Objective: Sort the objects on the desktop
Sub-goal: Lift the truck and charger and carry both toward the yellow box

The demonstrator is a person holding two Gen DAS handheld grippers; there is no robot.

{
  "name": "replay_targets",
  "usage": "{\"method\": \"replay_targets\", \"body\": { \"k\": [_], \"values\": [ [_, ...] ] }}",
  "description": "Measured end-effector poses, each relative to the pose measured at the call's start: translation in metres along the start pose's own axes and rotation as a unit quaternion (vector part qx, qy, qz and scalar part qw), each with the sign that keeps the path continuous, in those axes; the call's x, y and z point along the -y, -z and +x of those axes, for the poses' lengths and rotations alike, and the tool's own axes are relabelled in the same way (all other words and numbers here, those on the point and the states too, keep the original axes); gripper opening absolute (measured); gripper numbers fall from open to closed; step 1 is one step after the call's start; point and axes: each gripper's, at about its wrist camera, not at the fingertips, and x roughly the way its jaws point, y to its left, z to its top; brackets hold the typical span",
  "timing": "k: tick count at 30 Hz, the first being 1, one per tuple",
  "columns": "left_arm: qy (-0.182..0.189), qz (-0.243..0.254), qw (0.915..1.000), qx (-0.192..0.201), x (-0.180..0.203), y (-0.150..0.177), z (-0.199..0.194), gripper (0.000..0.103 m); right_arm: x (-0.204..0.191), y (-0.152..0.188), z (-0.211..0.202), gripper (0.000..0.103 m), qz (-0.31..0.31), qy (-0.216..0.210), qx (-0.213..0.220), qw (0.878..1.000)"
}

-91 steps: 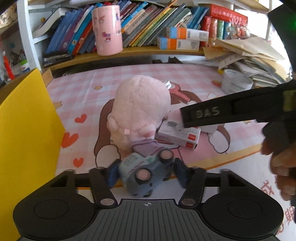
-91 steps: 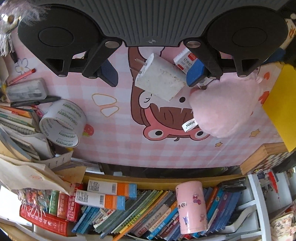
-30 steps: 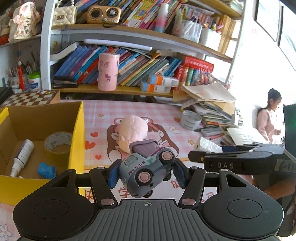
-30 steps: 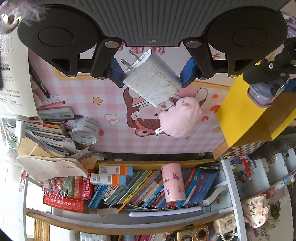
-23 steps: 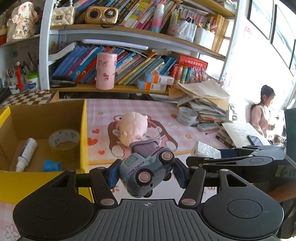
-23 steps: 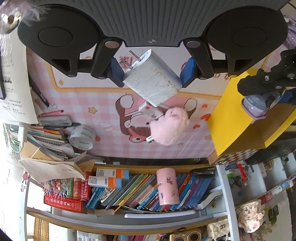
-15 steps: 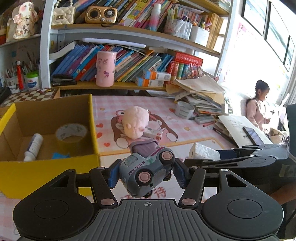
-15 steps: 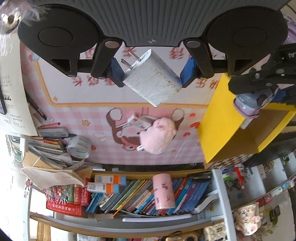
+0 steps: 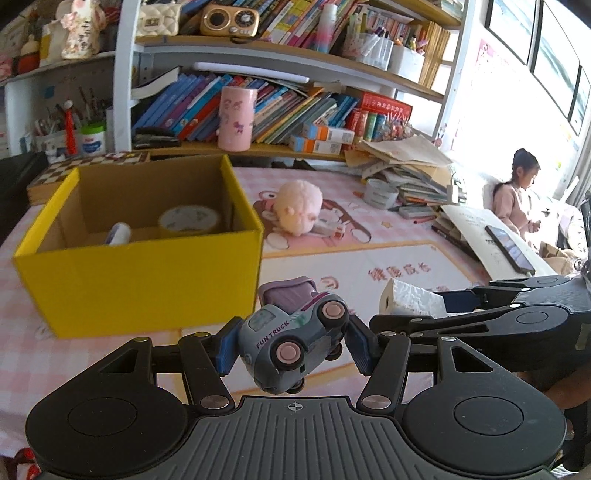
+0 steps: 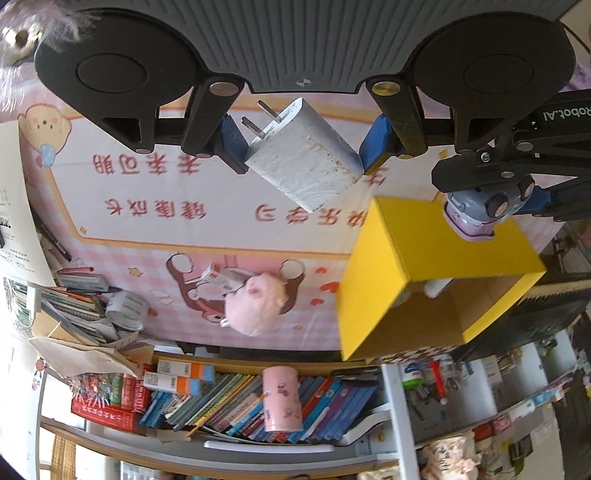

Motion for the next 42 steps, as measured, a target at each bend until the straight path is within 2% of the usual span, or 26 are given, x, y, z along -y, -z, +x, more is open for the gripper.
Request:
{"method": "replay_targets", "body": {
  "k": [21, 42],
  "values": [
    [-0.023, -0.017, 0.9996, 0.004, -0.046, 0.046, -0.065, 0.058, -0.086, 0.043, -0.018, 0.062, -0.022, -0.038, -0.02, 0.999],
    [-0.063, -0.059, 0.9961, 0.019, -0.075, 0.058, -0.092, 0.058, -0.131, 0.036, -0.012, 0.062, -0.074, -0.077, -0.027, 0.994]
  ]
}}
